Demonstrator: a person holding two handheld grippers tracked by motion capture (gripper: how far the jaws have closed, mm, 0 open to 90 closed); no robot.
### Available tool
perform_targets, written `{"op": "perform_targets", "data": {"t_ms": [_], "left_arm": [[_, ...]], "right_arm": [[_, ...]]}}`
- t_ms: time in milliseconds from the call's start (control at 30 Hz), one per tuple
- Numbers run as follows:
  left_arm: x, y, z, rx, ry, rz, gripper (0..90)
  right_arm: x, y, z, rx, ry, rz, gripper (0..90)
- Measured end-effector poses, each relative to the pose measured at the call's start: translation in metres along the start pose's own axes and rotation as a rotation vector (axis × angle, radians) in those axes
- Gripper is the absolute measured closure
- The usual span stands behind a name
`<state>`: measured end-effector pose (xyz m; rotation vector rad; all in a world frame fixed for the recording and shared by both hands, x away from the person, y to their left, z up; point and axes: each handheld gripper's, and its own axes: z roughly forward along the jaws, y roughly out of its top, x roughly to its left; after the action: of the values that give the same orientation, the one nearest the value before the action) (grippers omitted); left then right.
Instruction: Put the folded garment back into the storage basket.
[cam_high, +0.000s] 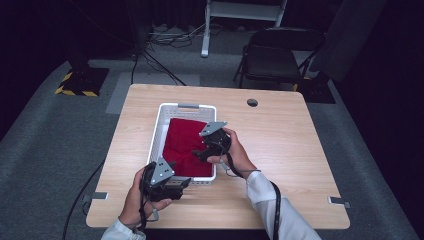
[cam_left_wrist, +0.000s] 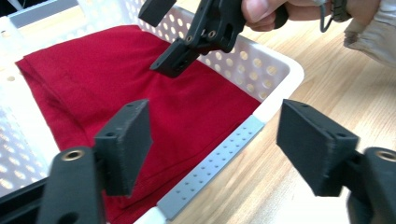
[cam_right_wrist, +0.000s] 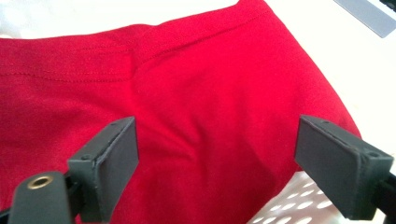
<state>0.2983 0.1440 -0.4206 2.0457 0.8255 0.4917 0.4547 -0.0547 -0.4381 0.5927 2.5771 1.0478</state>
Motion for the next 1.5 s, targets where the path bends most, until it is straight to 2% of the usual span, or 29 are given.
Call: {"op": "perform_targets", "data": {"t_ms": [300,400,667,933,1500], "left_arm": [[-0.008,0.002,0.004,0.013,0.001,0.011,10.0],[-0.01,0.002,0.005,0.012,-0.013,0.01,6.3],[-0.017,0.003,0.006,0.007,-0.04,0.032,4.6],[-0.028,0.005,0.009,0.009,-0.024,0.069,3.9],[-0.045,0.011,0.006,-0.01,-0.035,0.096,4.1]], "right_arm": [[0.005,-0.003,0.004,0.027,0.009,-0.035,6.8],[0.006,-0.004,0.005,0.035,0.003,-0.045,6.1],[0.01,-0.004,0.007,0.044,0.018,-0.063,5.0],[0.014,-0.004,0.007,0.052,0.032,-0.079,5.0],[0.019,0.0,-0.014,0.047,0.03,-0.118,5.2]]}}
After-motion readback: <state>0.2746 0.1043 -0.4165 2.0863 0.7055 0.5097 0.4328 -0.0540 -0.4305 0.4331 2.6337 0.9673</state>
